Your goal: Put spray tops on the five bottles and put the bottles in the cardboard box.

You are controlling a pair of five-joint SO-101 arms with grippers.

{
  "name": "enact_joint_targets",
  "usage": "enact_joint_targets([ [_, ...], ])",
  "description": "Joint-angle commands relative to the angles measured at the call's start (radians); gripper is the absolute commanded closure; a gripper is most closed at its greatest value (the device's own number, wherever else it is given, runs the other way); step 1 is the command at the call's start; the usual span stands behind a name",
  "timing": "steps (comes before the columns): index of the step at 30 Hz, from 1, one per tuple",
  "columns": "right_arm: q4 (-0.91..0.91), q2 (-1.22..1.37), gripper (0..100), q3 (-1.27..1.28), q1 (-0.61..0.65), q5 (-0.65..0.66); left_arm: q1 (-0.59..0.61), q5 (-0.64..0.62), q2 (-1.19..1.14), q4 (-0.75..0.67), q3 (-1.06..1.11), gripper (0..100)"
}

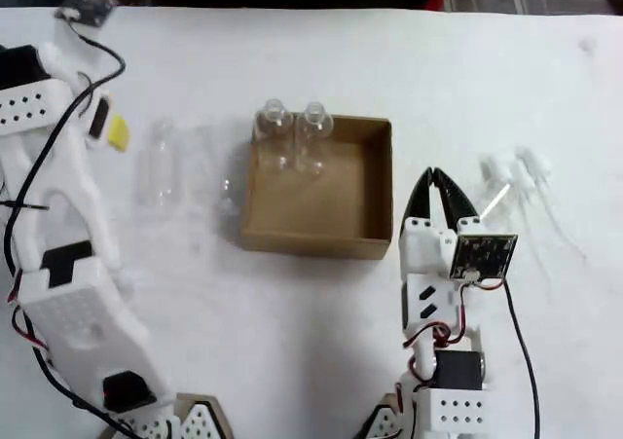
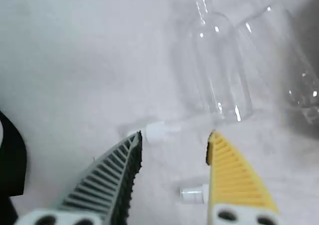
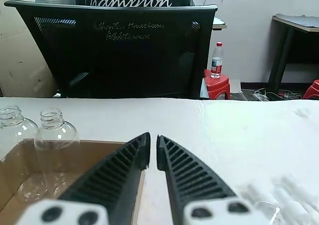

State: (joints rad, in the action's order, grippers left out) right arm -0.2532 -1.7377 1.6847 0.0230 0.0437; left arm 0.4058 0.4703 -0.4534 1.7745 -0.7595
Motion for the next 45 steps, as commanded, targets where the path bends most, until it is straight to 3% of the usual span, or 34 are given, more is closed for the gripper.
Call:
enact_joint_targets([
  [1, -0.004, 0.007, 97.7, 0.008, 0.012, 0.014, -0.07, 0.04, 0.199, 0.003, 0.133, 80],
  [8, -0.004, 0.007, 97.7, 0.008, 0.012, 0.014, -0.182, -0.077, 0.24, -0.19, 0.186, 80],
  [14, -0.004, 0.007, 97.7, 0.008, 0.012, 0.014, -0.217, -0.101, 0.015, -0.301, 0.121, 80],
  [18, -0.004, 0.007, 97.7, 0.008, 0.012, 0.014, -0.185, -0.229, -0.176, -0.353, -0.095, 80],
  [32, -0.004, 0.007, 97.7, 0.008, 0.013, 0.014, -0.163, -0.256, -0.736, -0.233, -0.813, 80],
  [45, -0.004, 0.007, 97.7, 0.008, 0.013, 0.014, -0.139, -0.244, -0.839, -0.184, -0.865, 80],
])
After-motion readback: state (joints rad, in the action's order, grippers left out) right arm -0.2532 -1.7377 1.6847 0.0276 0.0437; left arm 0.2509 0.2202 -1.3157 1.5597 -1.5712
